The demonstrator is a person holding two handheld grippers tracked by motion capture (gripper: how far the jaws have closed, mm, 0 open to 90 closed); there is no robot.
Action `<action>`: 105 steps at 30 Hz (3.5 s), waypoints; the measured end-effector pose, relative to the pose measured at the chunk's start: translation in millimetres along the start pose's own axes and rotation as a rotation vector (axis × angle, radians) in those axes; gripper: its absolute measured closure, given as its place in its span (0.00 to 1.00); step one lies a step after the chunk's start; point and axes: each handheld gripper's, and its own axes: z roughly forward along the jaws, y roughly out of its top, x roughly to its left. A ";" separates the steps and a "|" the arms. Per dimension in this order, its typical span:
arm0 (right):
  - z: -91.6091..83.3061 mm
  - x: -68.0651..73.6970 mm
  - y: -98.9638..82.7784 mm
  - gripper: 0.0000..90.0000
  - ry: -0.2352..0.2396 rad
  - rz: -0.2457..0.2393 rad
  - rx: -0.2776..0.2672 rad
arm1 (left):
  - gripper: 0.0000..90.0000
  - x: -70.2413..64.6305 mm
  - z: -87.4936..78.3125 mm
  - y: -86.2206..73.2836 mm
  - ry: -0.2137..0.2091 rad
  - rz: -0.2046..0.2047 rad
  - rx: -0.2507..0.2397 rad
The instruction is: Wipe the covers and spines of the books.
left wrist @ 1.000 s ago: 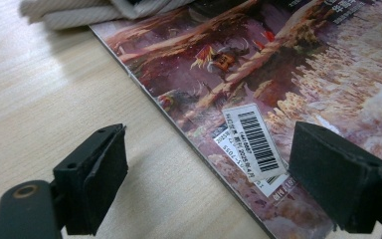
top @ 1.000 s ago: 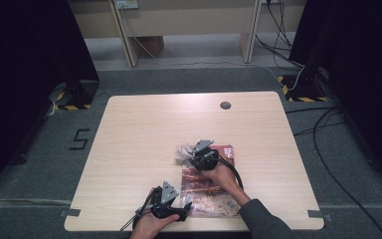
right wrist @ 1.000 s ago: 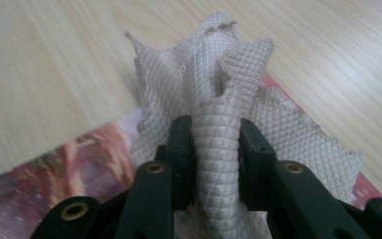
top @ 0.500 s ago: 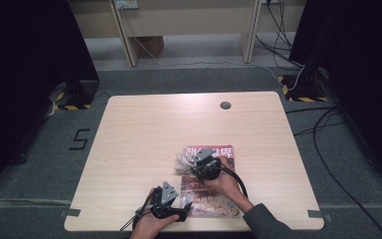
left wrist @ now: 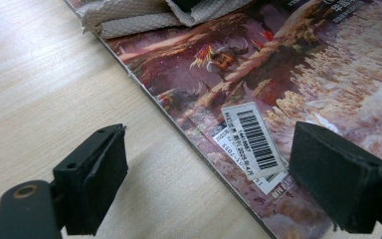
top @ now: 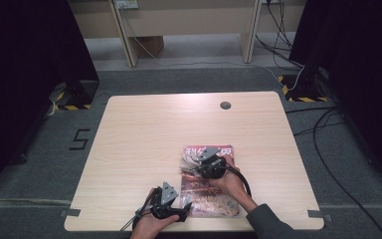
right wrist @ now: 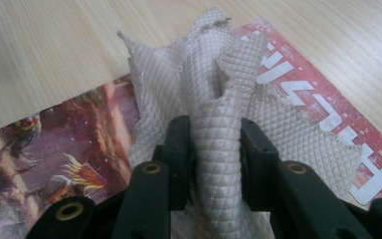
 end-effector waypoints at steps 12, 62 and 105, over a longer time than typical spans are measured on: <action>-10.4 20.4 -6.3 0.76 0.059 -0.035 0.010 | 0.16 -0.3 -0.6 -0.4 0.000 -0.003 0.001; -43.1 -34.2 -48.8 0.78 -0.093 0.090 0.042 | 0.16 0.0 -0.5 -0.9 -0.007 -0.011 -0.001; -6.9 12.4 -5.9 0.78 -0.003 0.017 0.001 | 0.16 -5.4 -14.7 -3.3 -0.008 0.031 0.024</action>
